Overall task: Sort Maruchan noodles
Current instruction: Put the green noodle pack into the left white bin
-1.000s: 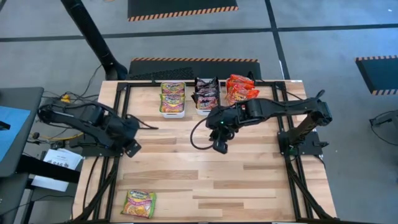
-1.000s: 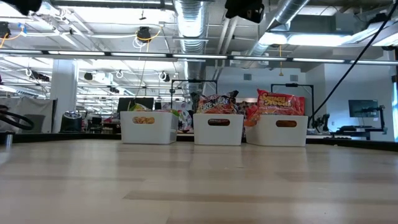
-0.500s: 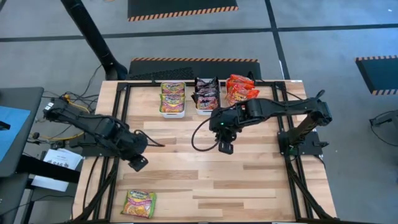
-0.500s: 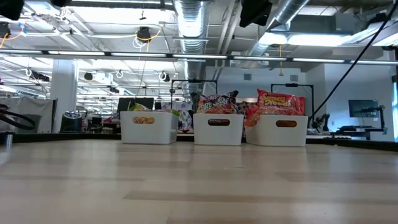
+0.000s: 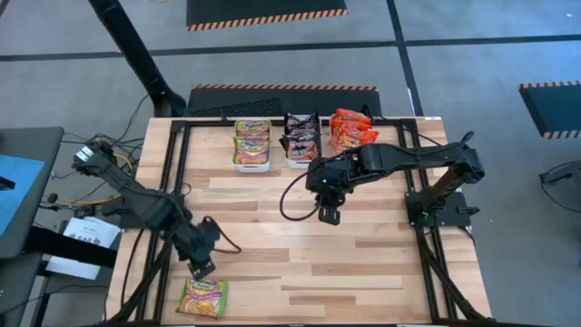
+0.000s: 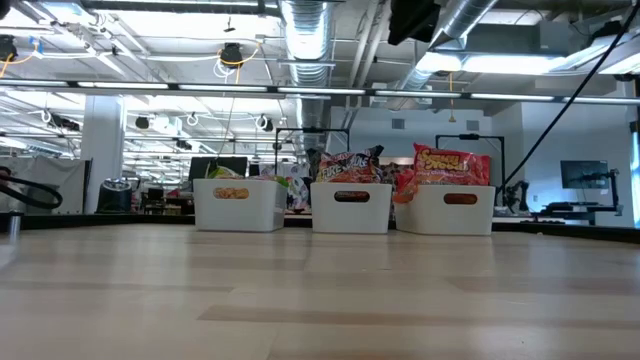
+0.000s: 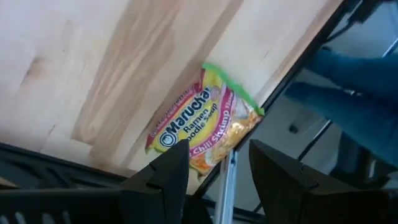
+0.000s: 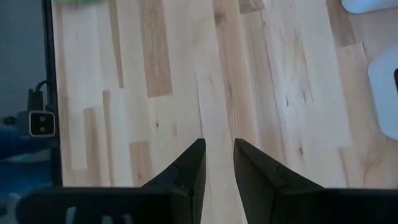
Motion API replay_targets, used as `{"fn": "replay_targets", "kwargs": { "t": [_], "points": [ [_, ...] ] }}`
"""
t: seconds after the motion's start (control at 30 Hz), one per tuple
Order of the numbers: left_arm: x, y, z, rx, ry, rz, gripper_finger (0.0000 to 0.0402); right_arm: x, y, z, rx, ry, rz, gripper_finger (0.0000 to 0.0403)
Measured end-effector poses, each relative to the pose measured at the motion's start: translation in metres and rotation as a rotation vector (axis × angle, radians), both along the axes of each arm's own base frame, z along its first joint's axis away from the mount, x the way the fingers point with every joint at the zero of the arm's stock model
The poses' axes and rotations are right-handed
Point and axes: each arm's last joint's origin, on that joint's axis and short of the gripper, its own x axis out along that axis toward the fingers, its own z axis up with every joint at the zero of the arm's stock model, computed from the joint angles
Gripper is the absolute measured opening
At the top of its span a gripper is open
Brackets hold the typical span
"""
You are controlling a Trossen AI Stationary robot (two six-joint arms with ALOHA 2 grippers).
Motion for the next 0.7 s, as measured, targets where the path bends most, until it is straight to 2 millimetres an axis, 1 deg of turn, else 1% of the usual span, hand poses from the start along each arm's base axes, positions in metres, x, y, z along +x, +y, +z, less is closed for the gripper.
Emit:
{"fn": "replay_targets", "kwargs": {
  "t": [0.13, 0.37, 0.5, 0.7],
  "points": [
    [0.004, -0.017, -0.014, 0.034, 0.026, -0.08, 0.0153, 0.0, 0.0, 0.0, 0.024, 0.003, -0.043, 0.0109],
    [0.011, -0.039, -0.038, 0.103, 0.086, -0.186, 0.0153, 0.0, 0.001, 0.0, 0.028, 0.004, -0.05, 0.0109],
    [0.015, -0.052, -0.053, 0.106, 0.104, -0.26, 0.0153, 0.0, 0.001, 0.0, 0.059, 0.012, -0.108, 0.0109],
    [0.022, -0.064, -0.074, 0.124, 0.144, -0.335, 0.0153, 0.0, 0.001, 0.0, 0.064, 0.013, -0.119, 0.0109]
  ]
}}
